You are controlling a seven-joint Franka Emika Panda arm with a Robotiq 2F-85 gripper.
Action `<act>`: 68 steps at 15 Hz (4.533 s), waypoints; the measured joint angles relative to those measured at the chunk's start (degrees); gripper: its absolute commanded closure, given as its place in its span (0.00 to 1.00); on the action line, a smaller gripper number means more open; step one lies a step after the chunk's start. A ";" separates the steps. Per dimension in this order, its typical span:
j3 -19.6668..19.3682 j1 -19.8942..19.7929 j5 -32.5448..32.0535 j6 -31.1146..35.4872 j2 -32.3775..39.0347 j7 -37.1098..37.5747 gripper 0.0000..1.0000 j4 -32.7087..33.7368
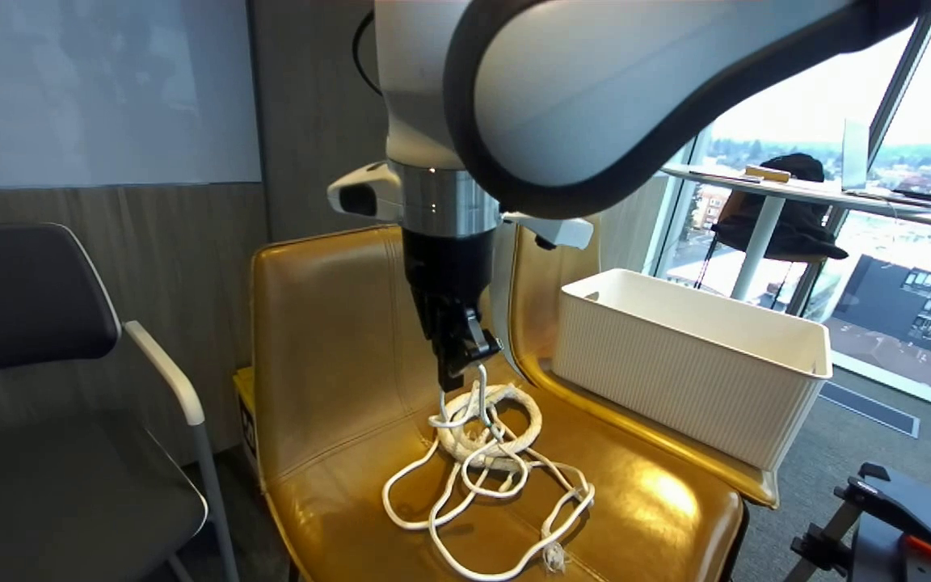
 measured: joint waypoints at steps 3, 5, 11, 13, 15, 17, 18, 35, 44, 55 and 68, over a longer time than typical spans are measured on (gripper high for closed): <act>0.45 -2.51 -0.34 8.06 -3.54 4.02 0.99 -8.62; 0.57 -3.89 -0.60 12.75 -6.32 5.88 0.99 -14.44; 1.83 -6.68 -1.06 23.35 -15.05 9.74 0.40 -31.85; 2.29 -7.07 -1.06 24.80 -16.58 10.27 0.27 -34.29; 2.51 -7.31 -1.06 25.02 -17.05 10.42 0.12 -34.49; 2.50 -8.17 -1.07 24.88 -17.04 10.38 0.01 -33.48; 2.40 -8.99 -1.12 24.52 -17.01 10.13 0.00 -32.61; 2.19 -28.32 8.94 -6.19 -12.86 -27.11 0.00 -4.24; -0.98 -29.00 8.92 -6.28 -12.59 -28.62 0.00 -4.45; -8.54 -31.30 6.79 16.61 -12.16 -24.65 0.00 -23.38; -9.58 -36.33 8.26 31.44 -7.44 -11.70 0.00 -31.25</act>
